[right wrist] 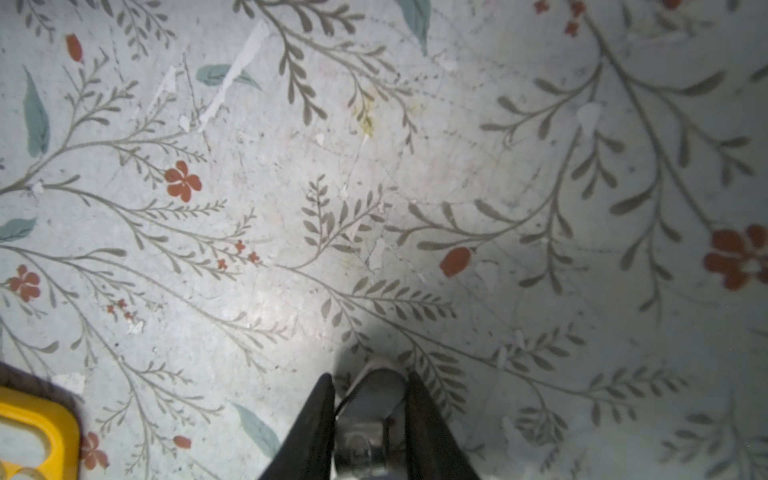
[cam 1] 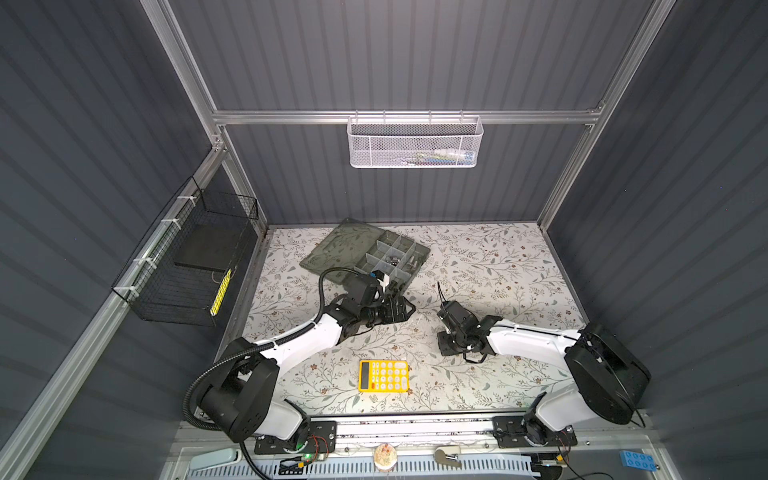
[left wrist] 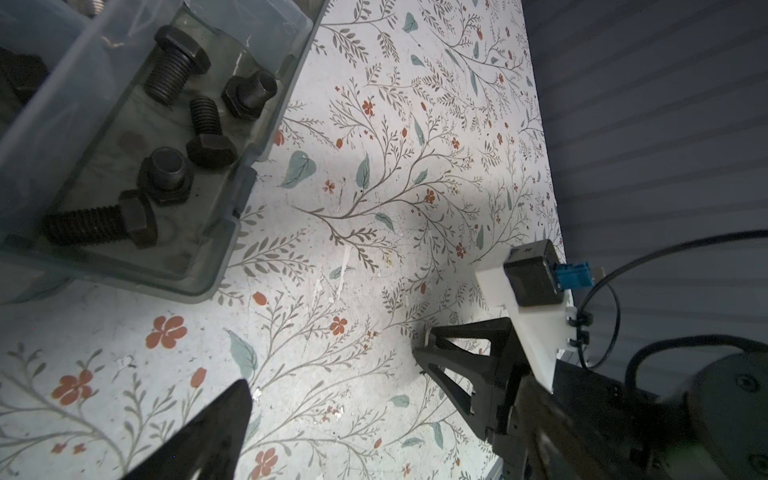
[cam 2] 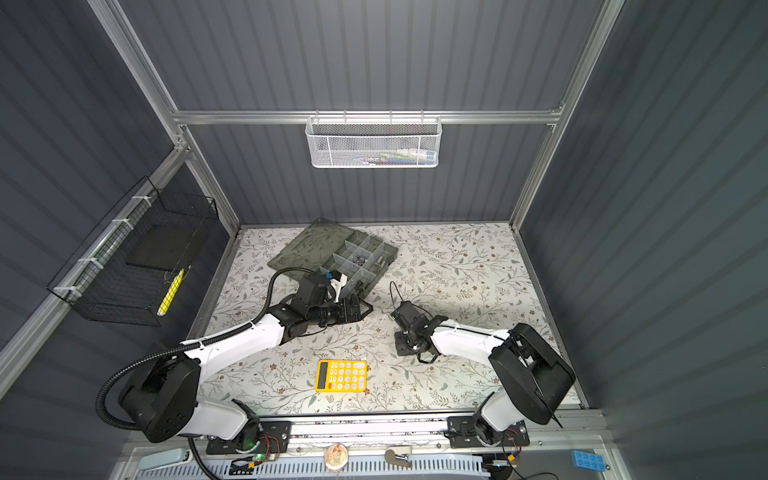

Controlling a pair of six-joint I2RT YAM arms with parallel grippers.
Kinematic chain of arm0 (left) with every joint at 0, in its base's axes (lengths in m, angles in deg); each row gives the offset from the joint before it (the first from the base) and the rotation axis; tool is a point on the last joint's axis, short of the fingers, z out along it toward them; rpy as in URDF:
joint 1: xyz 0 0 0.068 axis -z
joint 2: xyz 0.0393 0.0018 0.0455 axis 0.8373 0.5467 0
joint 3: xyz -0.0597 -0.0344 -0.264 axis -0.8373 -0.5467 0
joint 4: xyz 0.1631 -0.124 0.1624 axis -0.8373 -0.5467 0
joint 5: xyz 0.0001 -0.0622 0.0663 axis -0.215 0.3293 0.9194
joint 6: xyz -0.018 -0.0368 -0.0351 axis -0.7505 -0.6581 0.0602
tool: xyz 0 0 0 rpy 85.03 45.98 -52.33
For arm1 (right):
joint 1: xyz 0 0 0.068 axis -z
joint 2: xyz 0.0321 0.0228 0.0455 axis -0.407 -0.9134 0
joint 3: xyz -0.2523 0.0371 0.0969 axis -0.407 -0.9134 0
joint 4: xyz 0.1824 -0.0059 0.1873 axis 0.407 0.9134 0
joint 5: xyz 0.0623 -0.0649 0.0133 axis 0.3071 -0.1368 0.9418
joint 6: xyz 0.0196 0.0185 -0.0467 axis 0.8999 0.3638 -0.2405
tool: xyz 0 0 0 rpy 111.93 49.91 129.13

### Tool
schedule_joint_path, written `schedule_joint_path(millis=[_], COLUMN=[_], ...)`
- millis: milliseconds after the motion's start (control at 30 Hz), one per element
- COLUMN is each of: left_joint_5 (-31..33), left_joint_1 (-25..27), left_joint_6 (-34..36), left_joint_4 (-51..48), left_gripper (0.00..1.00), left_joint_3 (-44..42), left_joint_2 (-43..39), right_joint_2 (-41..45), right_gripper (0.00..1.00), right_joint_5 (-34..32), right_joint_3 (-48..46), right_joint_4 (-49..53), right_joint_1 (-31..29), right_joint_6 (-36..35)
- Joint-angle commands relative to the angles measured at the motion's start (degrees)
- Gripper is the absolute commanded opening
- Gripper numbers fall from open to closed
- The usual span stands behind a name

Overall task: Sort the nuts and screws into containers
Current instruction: 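Lower the right gripper onto a wing nut while the left gripper withdraws, then close the right gripper on the wing nut and carry it over the organizer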

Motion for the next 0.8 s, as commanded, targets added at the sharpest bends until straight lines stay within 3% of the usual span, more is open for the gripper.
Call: schedule_joint_path(millis=[0, 100, 233, 767], left_joint_5=[-0.52, -0.61, -1.18, -4.09], left_joint_1=[0.19, 0.20, 0.19, 0.04], left_joint_6=[-0.48, -0.77, -1.07, -1.75], left_joint_4=[0.08, 0.32, 0.58, -2.60], left_gripper=[1.00, 1.00, 1.00, 1.00], left_joint_3=[0.22, 0.23, 0.47, 4.10], left_joint_2=[-0.73, -0.62, -0.74, -4.37], right_joint_2=[-1.65, -1.17, -0.29, 3.43], right_gripper=[0.23, 0.14, 0.09, 0.08], right_joint_5=[-0.64, -1.04, -1.38, -0.75], right_joint_3=[-0.37, -0.02, 1.03, 11.13], right_joint_4=[2.55, 3.30, 4.44, 8.51], right_joint_1=[-0.81, -1.42, -1.80, 0.14], right_joint_6=[0.80, 1.44, 1.62, -1.19])
